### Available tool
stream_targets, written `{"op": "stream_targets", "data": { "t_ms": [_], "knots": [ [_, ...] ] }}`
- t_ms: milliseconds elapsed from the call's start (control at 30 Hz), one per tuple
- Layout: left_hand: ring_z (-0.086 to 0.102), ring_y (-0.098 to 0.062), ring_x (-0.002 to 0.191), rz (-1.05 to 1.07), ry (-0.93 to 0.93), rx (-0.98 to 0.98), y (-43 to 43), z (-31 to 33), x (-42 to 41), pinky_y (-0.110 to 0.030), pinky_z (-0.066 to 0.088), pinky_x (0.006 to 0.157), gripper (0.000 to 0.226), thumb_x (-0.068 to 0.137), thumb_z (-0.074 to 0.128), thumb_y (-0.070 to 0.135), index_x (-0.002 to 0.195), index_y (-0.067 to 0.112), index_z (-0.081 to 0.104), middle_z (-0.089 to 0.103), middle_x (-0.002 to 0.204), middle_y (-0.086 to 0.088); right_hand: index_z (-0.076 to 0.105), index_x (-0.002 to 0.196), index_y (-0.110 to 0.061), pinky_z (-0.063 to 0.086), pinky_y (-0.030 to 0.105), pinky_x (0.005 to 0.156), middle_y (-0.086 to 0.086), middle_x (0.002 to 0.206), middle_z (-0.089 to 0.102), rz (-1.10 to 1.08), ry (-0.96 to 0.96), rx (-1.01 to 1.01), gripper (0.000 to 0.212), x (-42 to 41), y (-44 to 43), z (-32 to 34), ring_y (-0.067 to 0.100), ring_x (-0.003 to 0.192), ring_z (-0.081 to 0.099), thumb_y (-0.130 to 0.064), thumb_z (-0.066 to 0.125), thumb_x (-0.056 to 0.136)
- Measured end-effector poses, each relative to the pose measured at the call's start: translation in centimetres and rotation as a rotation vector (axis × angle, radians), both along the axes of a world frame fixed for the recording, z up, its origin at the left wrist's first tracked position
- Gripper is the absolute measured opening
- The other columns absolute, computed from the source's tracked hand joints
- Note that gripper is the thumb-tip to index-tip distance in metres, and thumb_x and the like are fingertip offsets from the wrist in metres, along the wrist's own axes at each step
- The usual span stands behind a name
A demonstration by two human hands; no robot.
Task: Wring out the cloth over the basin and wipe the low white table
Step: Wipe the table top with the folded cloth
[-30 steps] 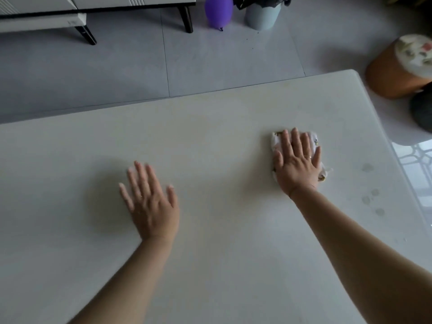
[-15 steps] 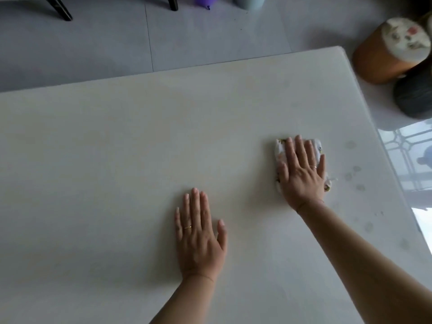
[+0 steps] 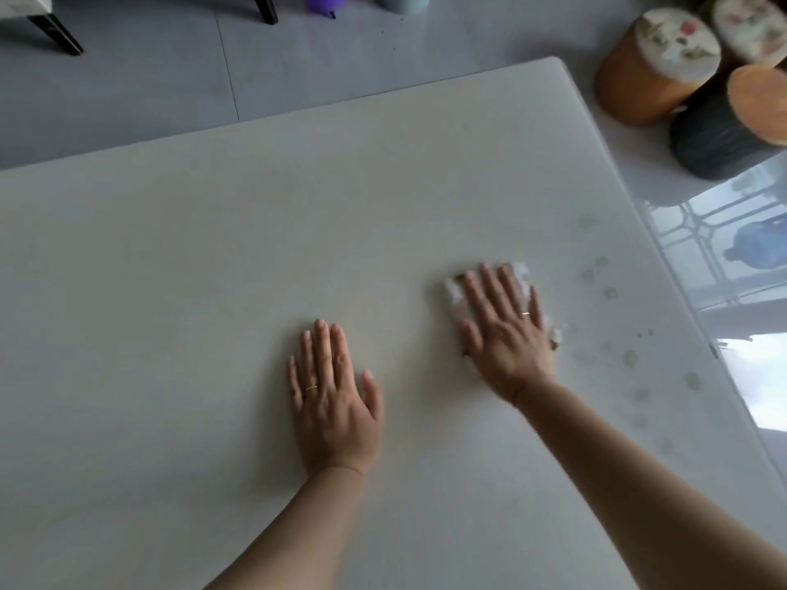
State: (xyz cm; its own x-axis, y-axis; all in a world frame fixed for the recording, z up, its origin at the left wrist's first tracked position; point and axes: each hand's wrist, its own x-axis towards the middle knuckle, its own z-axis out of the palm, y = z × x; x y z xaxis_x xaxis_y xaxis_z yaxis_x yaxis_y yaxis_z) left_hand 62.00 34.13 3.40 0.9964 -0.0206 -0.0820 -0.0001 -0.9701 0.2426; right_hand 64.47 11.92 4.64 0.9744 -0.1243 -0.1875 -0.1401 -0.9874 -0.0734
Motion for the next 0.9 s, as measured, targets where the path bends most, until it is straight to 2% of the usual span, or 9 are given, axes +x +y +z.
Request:
{"op": "stream_targets", "data": {
  "t_ms": [100,200,300,467,533,633,767,833,900],
  "knots": [
    [0.026,-0.028,0.143,-0.003,-0.031,0.008,0.0,-0.3,0.0,-0.045,0.015,0.116,0.064,0.088,0.033,0.035,0.145,0.007,0.033,0.028,0.155,-0.01,0.006,0.15,-0.03,-0.003,0.044,0.118,-0.004,0.159,0.003,-0.263,0.027,-0.027,0.062,-0.4,-3.4,-0.1,0.014,0.146,-0.004,-0.052,0.009,0.091],
    [0.027,-0.029,0.143,0.015,-0.05,-0.001,-0.2,-0.2,-0.1,-0.046,0.017,0.116,0.064,0.088,0.033,0.036,0.145,0.006,0.034,0.029,0.155,-0.011,0.003,0.15,-0.027,-0.007,0.048,0.116,0.0,0.16,-0.002,-0.442,0.005,0.002,0.06,-0.2,-0.1,-0.7,0.019,0.146,-0.007,-0.045,0.022,0.097],
    [0.028,-0.03,0.142,0.018,-0.072,-0.014,-0.2,-0.1,0.0,-0.048,0.02,0.115,0.064,0.086,0.033,0.034,0.144,0.006,0.036,0.03,0.154,-0.013,0.008,0.15,-0.024,-0.013,0.048,0.114,0.003,0.159,0.001,-0.267,-0.054,0.063,0.062,-2.4,6.2,-0.9,0.022,0.146,-0.005,-0.045,0.022,0.094],
    [0.03,-0.033,0.141,0.022,-0.101,-0.01,-0.3,-0.1,0.0,-0.049,0.022,0.115,0.064,0.086,0.031,0.033,0.143,0.005,0.039,0.033,0.152,-0.016,0.028,0.147,-0.024,0.008,0.048,0.115,0.002,0.155,0.024,0.201,-0.067,0.101,0.059,-6.0,6.8,-0.4,0.023,0.145,0.017,-0.046,0.03,0.092],
    [0.029,-0.032,0.142,0.02,-0.109,-0.011,-0.3,-0.3,-0.1,-0.049,0.02,0.115,0.064,0.086,0.03,0.034,0.143,0.006,0.037,0.032,0.153,-0.015,0.028,0.147,-0.025,0.007,0.046,0.117,0.002,0.156,0.024,0.176,-0.075,0.059,0.058,-6.2,2.7,-0.5,0.021,0.145,0.016,-0.046,0.03,0.093],
    [0.026,-0.031,0.142,0.018,-0.12,0.007,-0.1,-0.5,-0.1,-0.047,0.018,0.115,0.065,0.086,0.029,0.034,0.144,0.007,0.036,0.03,0.154,-0.014,0.012,0.15,-0.028,-0.004,0.044,0.117,-0.001,0.159,0.008,-0.095,-0.018,0.0,0.06,-7.0,-2.7,-0.6,0.017,0.146,0.001,-0.046,0.022,0.094],
    [0.024,-0.03,0.143,0.015,-0.124,0.02,-0.2,-0.7,0.0,-0.045,0.015,0.116,0.065,0.086,0.03,0.034,0.145,0.007,0.035,0.028,0.155,-0.013,-0.005,0.149,-0.028,-0.014,0.047,0.114,-0.001,0.159,-0.006,-0.392,-0.028,0.025,0.061,-7.9,0.2,-1.2,0.019,0.145,-0.012,-0.046,0.016,0.094],
    [0.023,-0.03,0.144,0.01,-0.124,0.019,-0.2,-0.7,0.0,-0.045,0.014,0.116,0.065,0.086,0.03,0.034,0.145,0.007,0.034,0.028,0.155,-0.013,0.001,0.149,-0.025,-0.011,0.048,0.114,0.002,0.159,0.0,-0.324,-0.099,0.06,0.063,-9.5,4.4,-1.1,0.022,0.146,-0.006,-0.045,0.021,0.093],
    [0.023,-0.029,0.144,0.011,-0.128,0.019,-0.1,-0.7,-0.1,-0.045,0.015,0.116,0.064,0.086,0.03,0.034,0.145,0.007,0.034,0.027,0.155,-0.013,0.016,0.149,-0.023,-0.001,0.051,0.115,0.003,0.157,0.013,-0.108,-0.114,0.117,0.062,-12.1,7.6,-0.6,0.024,0.146,0.005,-0.043,0.029,0.092]
  ]
}}
